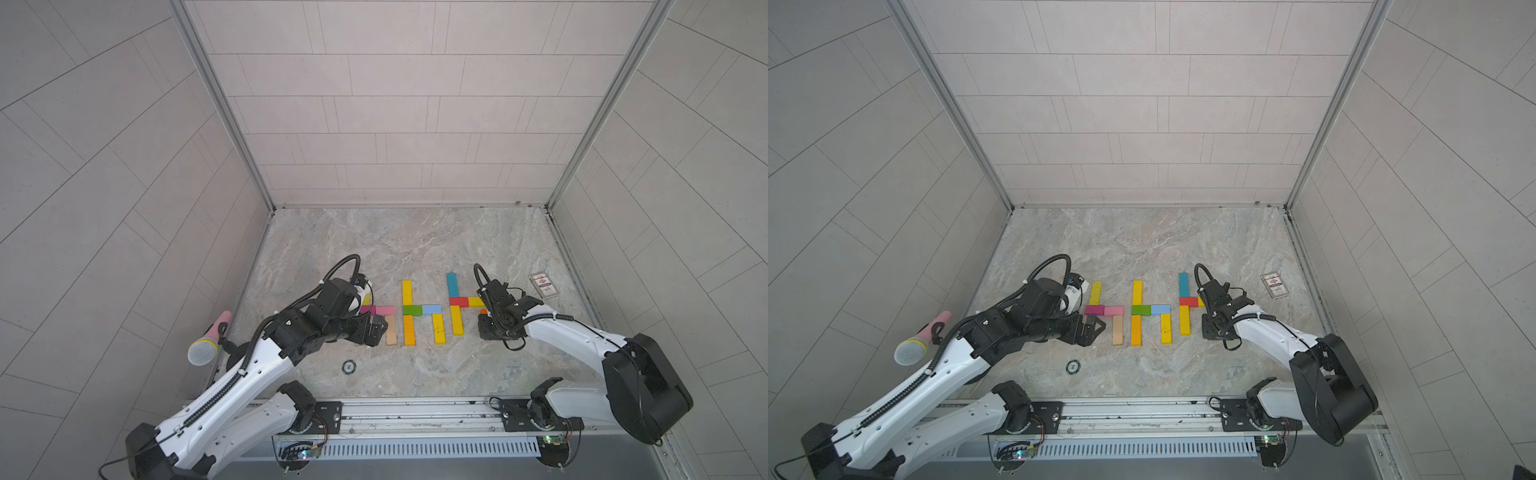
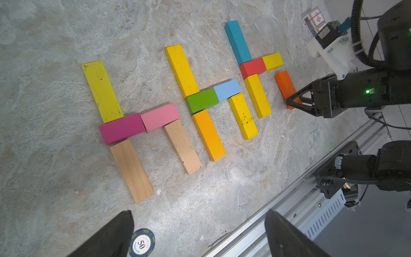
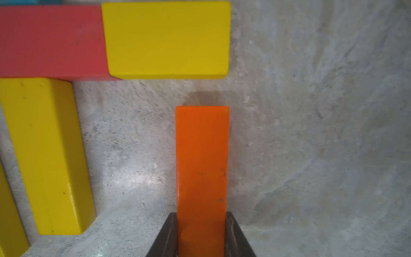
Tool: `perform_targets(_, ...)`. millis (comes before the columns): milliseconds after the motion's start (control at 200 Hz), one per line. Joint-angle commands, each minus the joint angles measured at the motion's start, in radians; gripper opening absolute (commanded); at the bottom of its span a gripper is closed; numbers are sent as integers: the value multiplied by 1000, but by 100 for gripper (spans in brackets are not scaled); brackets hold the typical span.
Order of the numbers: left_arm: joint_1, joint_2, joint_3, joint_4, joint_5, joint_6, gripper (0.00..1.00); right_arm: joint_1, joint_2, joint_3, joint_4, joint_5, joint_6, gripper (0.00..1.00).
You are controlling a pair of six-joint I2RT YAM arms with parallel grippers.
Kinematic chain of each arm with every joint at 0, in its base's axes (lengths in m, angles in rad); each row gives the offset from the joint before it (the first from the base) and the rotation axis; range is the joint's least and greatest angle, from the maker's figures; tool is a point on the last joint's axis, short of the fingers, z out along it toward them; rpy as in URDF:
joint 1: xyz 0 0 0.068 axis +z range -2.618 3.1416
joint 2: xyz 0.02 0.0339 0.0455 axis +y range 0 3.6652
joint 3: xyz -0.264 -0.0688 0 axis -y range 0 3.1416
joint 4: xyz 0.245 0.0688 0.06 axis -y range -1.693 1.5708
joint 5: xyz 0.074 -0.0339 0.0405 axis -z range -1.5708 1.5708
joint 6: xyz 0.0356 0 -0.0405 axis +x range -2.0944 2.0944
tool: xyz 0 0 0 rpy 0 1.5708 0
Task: Assemble the letter h with building blocks
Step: Assemble the building block at the center of the board.
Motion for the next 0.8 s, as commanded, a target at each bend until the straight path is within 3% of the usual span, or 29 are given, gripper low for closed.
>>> perform_targets(0,5,2,21,2,-5,11,100,-2,12,19,-13,-5,-19,26)
perform_targets(796,5,13,23,-2,-18,11,100,-19,16,2,-17,31,15,27)
